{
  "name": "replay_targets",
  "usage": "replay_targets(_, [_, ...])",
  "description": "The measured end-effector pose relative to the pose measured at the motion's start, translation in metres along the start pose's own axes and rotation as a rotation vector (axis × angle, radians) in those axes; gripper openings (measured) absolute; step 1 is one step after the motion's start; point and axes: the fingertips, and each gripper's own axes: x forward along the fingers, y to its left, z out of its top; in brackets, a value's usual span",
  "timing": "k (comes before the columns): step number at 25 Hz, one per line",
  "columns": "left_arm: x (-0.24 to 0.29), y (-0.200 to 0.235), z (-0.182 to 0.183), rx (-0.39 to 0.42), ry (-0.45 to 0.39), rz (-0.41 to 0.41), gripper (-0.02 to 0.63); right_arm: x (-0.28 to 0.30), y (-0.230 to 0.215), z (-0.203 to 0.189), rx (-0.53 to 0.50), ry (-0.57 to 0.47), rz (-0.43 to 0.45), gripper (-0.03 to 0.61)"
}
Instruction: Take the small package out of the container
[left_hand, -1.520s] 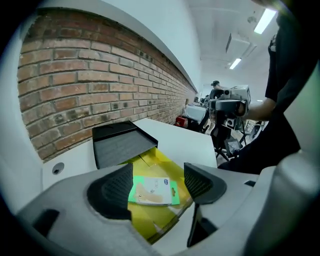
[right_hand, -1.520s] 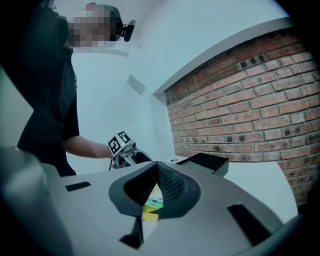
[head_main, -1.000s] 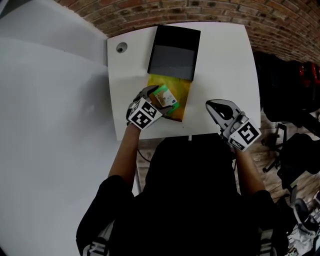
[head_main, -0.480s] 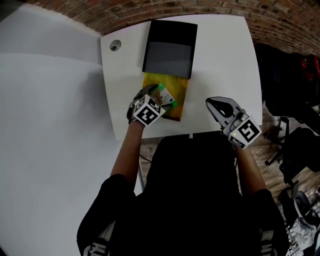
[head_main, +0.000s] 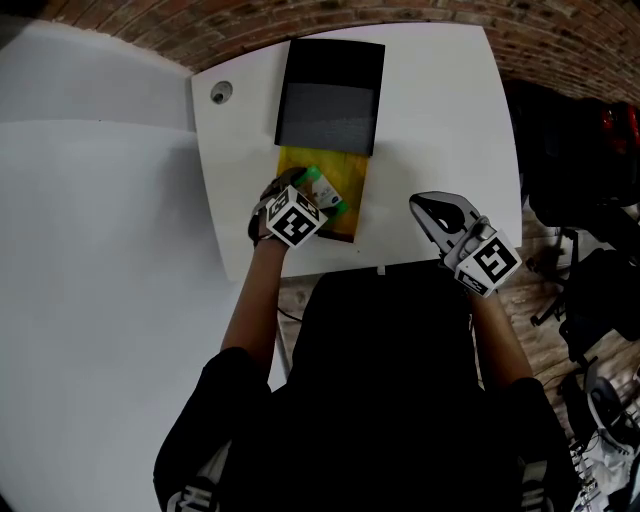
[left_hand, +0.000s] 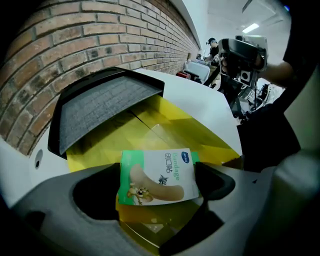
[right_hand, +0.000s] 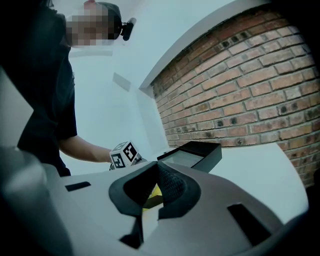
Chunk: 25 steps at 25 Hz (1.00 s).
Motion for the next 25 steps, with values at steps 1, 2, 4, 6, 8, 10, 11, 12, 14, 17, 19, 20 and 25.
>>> replay_targets(1, [0.0,0.0,0.0,-0.002,0.005,-0.004,0.449,0.0,-0.001,-0.001,0.001,0.002,0.001,0.006])
replay_targets(2, [0.001,0.0,0.0,-0.004,0.011,-0.007,0.448,0.0,-0.001,-0.001,0.001,0.003,0.003,0.006])
replay_targets(4, [0.002,-0.001,0.0,-0.004,0.019,-0.012,0.448,0.001,-0.002,-0.001,0.003,0.002,0.004,0.006])
replay_targets(6, [0.002,0.0,0.0,-0.003,0.024,-0.014,0.448,0.003,-0.003,0.001,0.003,-0.003,0.006,0.006])
replay_targets(8, [0.001,0.0,0.0,-0.006,0.026,-0.014,0.448,0.005,-0.002,0.004,0.0,-0.006,0.012,0.006])
replay_targets(10, [-0.001,0.0,0.0,-0.01,0.024,-0.011,0.448,0.006,-0.002,0.007,-0.003,-0.006,0.015,0.006])
replay_targets(11, [-0.001,0.0,0.0,-0.012,0.023,-0.009,0.446,0.006,-0.002,0.007,-0.004,-0.006,0.016,0.006])
replay_targets(12, [-0.002,0.001,0.0,-0.014,0.021,-0.006,0.446,0.006,-0.002,0.007,-0.005,-0.005,0.017,0.006])
replay_targets(14, [-0.003,0.001,0.0,-0.015,0.019,0.001,0.446,0.006,-0.002,0.007,-0.006,-0.002,0.016,0.006])
replay_targets(17, [-0.005,0.001,-0.002,-0.015,0.017,0.012,0.446,0.007,0.001,0.006,-0.009,-0.002,0.014,0.006])
replay_targets(19, [-0.008,0.002,-0.003,-0.016,0.013,0.018,0.446,0.007,0.004,0.007,-0.013,-0.005,0.016,0.006])
replay_targets(20, [-0.01,0.002,-0.002,-0.016,0.009,0.022,0.446,0.007,0.005,0.008,-0.016,-0.007,0.017,0.006])
replay_targets(25, [-0.023,0.002,0.002,-0.026,-0.021,0.031,0.446,0.006,0.011,0.013,-0.028,-0.015,0.017,0.006])
